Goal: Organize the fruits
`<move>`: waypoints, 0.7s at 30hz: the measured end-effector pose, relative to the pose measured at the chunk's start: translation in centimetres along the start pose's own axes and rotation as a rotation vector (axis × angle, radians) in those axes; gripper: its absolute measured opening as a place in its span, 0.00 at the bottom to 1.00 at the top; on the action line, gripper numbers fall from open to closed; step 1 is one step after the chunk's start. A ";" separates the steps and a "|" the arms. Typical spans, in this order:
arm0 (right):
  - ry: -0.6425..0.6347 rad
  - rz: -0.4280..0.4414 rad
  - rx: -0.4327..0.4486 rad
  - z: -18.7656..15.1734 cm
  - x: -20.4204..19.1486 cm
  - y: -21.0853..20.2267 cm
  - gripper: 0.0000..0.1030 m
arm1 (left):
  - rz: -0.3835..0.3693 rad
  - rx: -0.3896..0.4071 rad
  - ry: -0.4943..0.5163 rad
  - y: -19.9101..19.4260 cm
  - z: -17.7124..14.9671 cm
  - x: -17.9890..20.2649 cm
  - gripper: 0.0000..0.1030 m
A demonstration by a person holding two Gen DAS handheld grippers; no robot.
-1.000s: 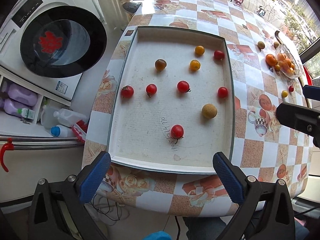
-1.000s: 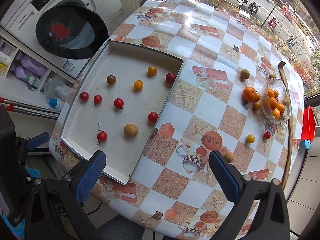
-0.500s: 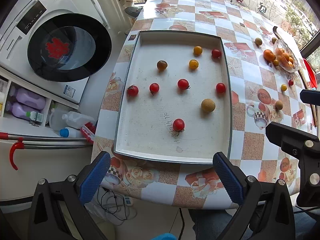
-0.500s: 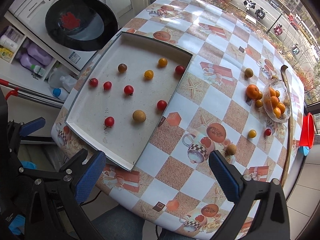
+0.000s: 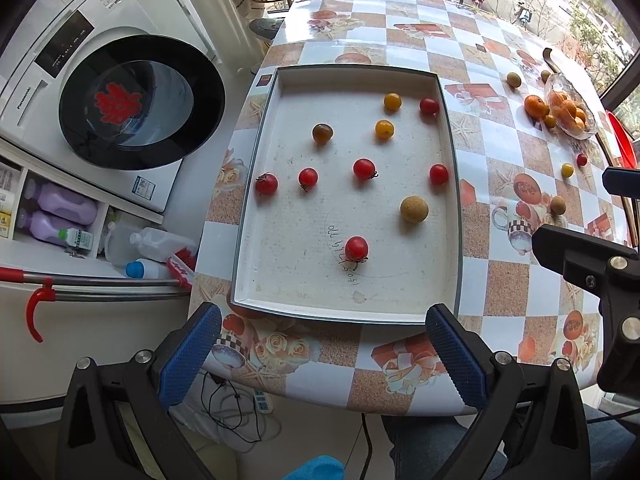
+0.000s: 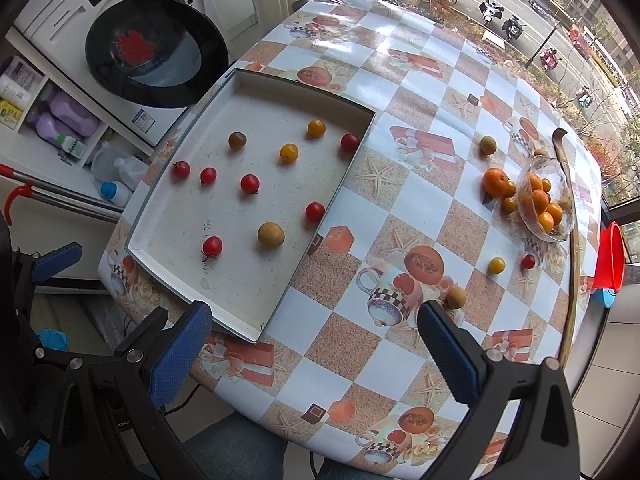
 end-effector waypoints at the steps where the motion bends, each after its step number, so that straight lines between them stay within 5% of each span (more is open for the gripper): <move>1: 0.004 0.001 0.000 0.0 0.0 0.0 1.00 | -0.001 0.001 -0.003 0.0 0.0 0.0 1.00; 21: 0.014 -0.005 0.013 0.1 0.4 -0.4 1.00 | -0.001 0.009 0.027 -0.2 0.0 0.6 1.00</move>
Point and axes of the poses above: each gripper's, at about its wrist camera, not at the fingertips, and y roughly the way its jaws point, x to its right, z to its top, the point moved 9 cm from there along y, roughly the way its jaws point, and after that the axes turned 6 degrees about -y, right-handed, at the moved point
